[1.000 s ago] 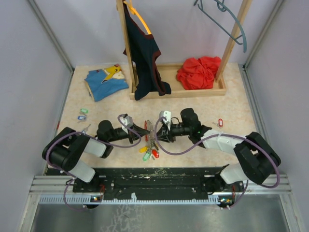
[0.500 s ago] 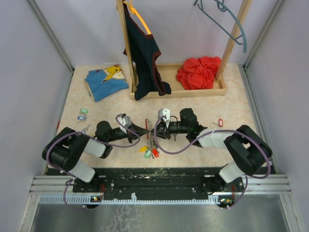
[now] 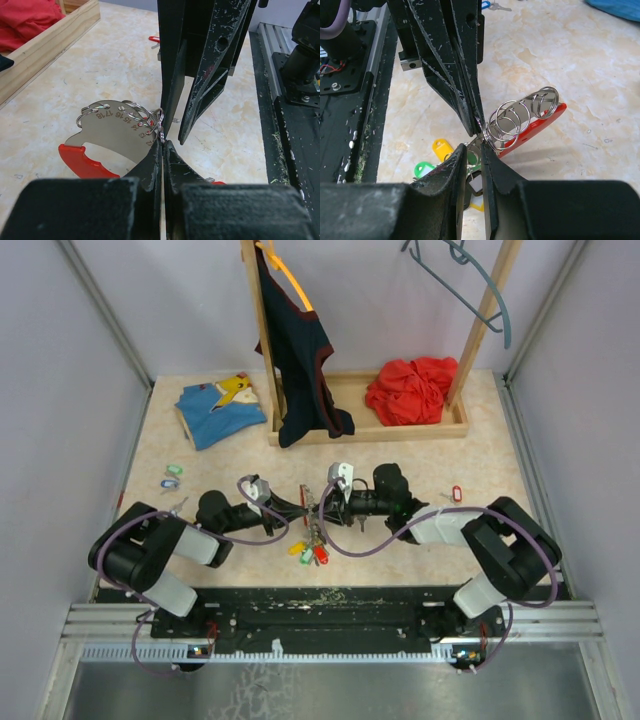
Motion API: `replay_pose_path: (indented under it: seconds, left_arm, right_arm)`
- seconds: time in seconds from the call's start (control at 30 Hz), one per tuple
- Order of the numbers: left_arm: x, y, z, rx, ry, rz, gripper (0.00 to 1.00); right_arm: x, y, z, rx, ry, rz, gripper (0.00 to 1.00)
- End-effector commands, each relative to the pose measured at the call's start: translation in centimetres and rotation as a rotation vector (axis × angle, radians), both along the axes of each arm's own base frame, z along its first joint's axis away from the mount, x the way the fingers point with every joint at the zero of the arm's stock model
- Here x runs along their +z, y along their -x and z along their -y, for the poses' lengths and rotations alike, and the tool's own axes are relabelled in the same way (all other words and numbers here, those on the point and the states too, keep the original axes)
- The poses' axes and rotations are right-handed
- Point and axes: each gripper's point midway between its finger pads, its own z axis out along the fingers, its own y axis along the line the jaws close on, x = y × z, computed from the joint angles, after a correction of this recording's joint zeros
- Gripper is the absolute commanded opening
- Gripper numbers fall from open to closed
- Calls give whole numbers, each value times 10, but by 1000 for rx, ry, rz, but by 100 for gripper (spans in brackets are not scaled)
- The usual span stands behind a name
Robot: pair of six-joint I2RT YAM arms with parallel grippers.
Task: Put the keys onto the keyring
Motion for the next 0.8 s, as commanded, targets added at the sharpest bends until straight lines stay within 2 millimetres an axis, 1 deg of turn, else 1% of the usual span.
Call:
replay_pose_path:
  seconds: [0.0, 0.2, 0.4, 0.57, 0.67, 0.77]
  left_arm:
    - [8, 10, 3, -58, 26, 35, 0]
    - [9, 12, 2, -65, 30, 38, 0]
    - [9, 12, 2, -66, 31, 38, 0]
    - [9, 13, 3, -69, 32, 36, 0]
    - [9, 12, 3, -66, 33, 33, 0]
    - [8, 11, 2, -56, 30, 30, 5]
  right_arm:
    - [21, -9, -5, 8, -69, 62, 19]
    - [23, -18, -4, -46, -76, 65, 18]
    - [27, -15, -5, -26, -93, 63, 18]
    - [29, -4, -9, 54, -103, 50, 1]
    - [30, -1, -10, 81, -97, 41, 0]
    - [27, -2, -10, 84, -57, 30, 0]
